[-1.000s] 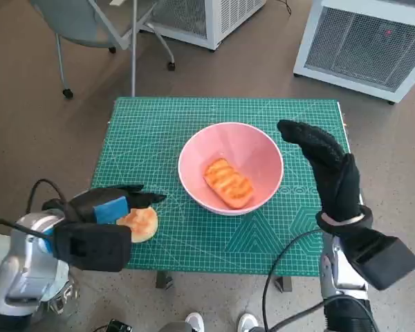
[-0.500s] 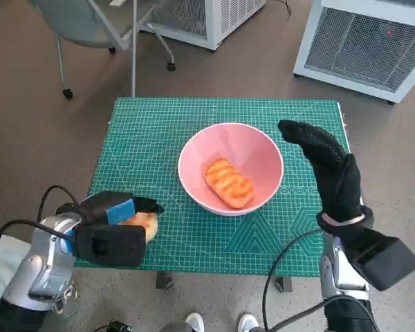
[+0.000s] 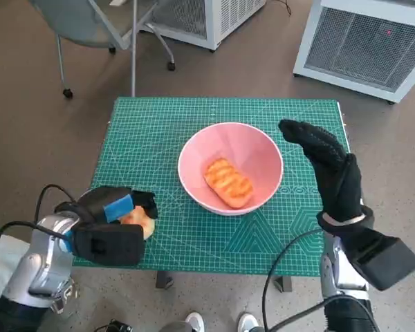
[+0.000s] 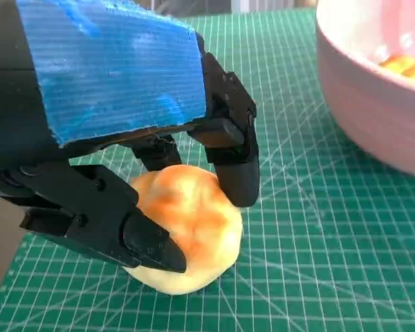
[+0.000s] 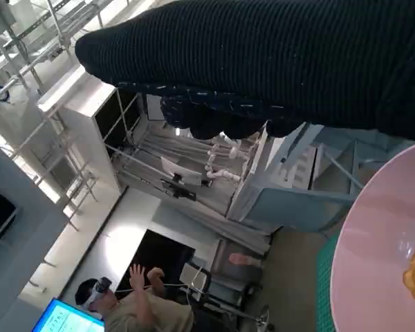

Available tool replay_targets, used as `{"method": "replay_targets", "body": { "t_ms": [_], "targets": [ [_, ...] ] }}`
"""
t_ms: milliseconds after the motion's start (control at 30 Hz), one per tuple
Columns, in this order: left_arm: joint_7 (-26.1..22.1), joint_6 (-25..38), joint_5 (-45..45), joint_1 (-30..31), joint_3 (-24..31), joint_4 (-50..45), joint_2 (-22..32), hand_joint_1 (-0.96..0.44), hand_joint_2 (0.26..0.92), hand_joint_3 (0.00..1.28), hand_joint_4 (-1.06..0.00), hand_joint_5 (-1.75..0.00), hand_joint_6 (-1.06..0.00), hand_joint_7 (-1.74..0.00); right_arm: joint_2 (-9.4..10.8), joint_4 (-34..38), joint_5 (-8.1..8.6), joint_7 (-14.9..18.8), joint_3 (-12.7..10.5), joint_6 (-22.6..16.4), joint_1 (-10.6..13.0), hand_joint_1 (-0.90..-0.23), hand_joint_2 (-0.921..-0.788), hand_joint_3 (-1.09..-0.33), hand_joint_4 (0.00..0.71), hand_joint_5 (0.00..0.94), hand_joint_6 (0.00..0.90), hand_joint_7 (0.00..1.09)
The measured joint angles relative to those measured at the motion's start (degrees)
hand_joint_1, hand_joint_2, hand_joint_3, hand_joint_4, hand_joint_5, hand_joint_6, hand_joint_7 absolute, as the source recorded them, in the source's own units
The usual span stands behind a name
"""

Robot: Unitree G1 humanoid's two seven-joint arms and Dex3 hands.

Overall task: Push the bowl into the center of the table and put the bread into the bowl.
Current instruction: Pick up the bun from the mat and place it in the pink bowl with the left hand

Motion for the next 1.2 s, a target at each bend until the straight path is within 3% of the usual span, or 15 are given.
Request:
{"method": "replay_targets", "body": {
  "t_ms": [433, 533, 667, 900, 1200],
  "targets": [
    [-1.0, -1.8, -11.6, -6.3, 9.8, -0.1, 0.0, 0.00, 0.920, 0.09, -0.70, -1.15, -0.56, -1.24, 0.0, 0.3, 0.68, 0.0, 0.0, 0.0, 0.0, -0.615, -0.921, -0.742, 0.145, 0.002, -0.001, 0.41],
    [0.3, -1.7, -13.2, -8.2, 12.0, -1.0, -0.2, 0.00, 0.920, 0.12, -0.67, -1.20, -0.53, -1.26, 0.0, 0.5, 0.67, 0.0, 0.0, 0.0, 0.0, -0.622, -0.921, -0.739, 0.148, 0.003, -0.001, 0.42],
    [3.5, -1.4, -13.5, -10.5, 13.2, -2.8, -1.8, 0.00, 0.918, 0.09, -0.71, -1.16, -0.58, -1.21, 0.0, 0.8, 0.62, 0.0, 0.0, -0.1, 0.0, -0.625, -0.921, -0.738, 0.148, 0.003, -0.001, 0.42],
    [7.8, -2.0, -12.8, -14.6, 11.6, -4.3, -5.9, 0.00, 0.919, 0.06, -0.74, -1.12, -0.61, -1.17, 0.0, 1.5, 0.58, 0.0, 0.0, -0.4, -0.1, -0.624, -0.921, -0.738, 0.149, 0.003, -0.001, 0.42],
    [8.6, -3.6, -9.3, -23.7, 3.8, -0.4, -12.3, 0.00, 0.909, 0.03, -0.78, -1.16, -0.68, -1.02, -0.1, 1.6, 0.60, 0.0, 0.0, -0.5, -0.3, -0.615, -0.921, -0.740, 0.151, 0.004, -0.001, 0.41]
  ]
}}
